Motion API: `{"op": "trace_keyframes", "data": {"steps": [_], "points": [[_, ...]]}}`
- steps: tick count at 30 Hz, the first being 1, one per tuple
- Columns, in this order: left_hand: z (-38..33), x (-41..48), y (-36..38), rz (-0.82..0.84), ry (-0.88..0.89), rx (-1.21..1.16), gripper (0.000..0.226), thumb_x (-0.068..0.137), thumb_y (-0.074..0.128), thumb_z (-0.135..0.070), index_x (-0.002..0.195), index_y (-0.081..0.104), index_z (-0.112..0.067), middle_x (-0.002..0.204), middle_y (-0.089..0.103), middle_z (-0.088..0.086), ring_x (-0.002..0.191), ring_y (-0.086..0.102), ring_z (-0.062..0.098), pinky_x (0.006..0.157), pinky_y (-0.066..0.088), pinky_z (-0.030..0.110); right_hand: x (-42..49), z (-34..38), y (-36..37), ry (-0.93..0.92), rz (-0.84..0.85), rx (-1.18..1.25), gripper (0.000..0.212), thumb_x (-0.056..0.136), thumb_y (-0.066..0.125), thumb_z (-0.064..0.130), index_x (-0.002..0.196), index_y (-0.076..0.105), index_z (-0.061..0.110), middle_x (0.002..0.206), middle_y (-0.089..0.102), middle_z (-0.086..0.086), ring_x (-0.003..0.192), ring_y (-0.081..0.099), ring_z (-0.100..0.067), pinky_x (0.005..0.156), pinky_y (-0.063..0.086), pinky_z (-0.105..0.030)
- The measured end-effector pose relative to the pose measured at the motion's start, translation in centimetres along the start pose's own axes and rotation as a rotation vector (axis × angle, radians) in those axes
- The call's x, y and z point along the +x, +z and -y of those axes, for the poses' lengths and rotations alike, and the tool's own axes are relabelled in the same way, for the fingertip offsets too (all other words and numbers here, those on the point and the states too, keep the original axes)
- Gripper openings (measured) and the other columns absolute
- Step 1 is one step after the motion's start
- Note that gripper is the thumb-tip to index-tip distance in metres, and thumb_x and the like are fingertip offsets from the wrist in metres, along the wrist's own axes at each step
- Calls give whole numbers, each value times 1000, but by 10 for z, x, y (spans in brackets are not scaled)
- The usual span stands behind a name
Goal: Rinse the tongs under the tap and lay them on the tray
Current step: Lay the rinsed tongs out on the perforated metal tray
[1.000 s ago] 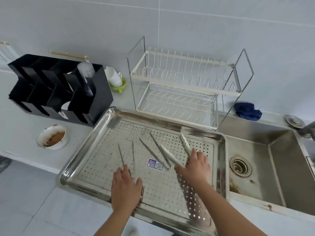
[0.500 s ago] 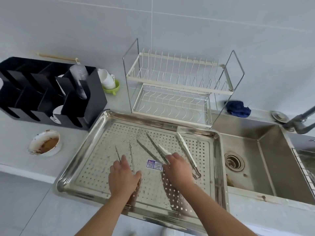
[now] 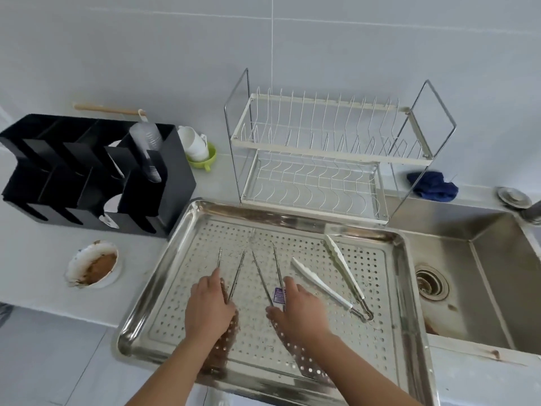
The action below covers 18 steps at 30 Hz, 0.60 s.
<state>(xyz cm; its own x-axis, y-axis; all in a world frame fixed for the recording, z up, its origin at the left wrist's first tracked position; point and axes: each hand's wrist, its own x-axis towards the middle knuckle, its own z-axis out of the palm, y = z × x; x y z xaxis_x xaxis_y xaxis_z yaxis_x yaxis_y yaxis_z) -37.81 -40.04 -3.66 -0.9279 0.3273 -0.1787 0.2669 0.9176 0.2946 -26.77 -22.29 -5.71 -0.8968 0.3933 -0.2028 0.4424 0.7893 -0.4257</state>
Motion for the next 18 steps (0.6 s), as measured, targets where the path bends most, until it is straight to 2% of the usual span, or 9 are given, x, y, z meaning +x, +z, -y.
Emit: {"op": "trace_keyframes", "data": {"steps": [4,7,10,12,15,18], "points": [[16,15,-5,69,66,26,89,86,67,-50,157,25,-17,134,50,3,116,51,17,74,45,23,14,21,2,191,-9,2,65,89,59,66,131,30,25,99,68,1,76,64,-21,53,46,-30],[22,27,-6,101,137,26,92,86,69,-46,159,22,-15,128,50,3,107,52,15,75,47,21,13,31,9,280,-4,-1,50,90,58,63,111,35,25,87,61,6,76,67,-23,57,56,-34],[25,34,-7,146,162,0,92,86,70,-43,158,22,-14,131,47,4,104,54,15,74,48,21,7,38,19,335,-21,21,43,90,57,61,105,39,25,74,53,11,65,60,-18,51,51,-31],[25,36,-7,166,183,-3,90,86,71,-43,157,25,-14,131,46,4,98,55,13,70,46,20,4,44,24,360,-33,33,44,90,57,61,108,41,24,75,59,8,64,60,-19,50,48,-30],[26,40,-8,189,209,-5,82,84,73,-41,150,35,-13,127,47,4,87,55,11,63,43,18,3,54,27,383,-35,35,48,90,57,61,115,44,22,84,68,3,73,68,-22,55,52,-31],[26,43,-8,213,224,0,82,83,74,-41,150,35,-13,127,47,5,80,57,9,62,51,20,2,61,28,415,-51,27,52,90,58,61,122,45,22,74,59,8,63,59,-18,45,39,-26]]}}
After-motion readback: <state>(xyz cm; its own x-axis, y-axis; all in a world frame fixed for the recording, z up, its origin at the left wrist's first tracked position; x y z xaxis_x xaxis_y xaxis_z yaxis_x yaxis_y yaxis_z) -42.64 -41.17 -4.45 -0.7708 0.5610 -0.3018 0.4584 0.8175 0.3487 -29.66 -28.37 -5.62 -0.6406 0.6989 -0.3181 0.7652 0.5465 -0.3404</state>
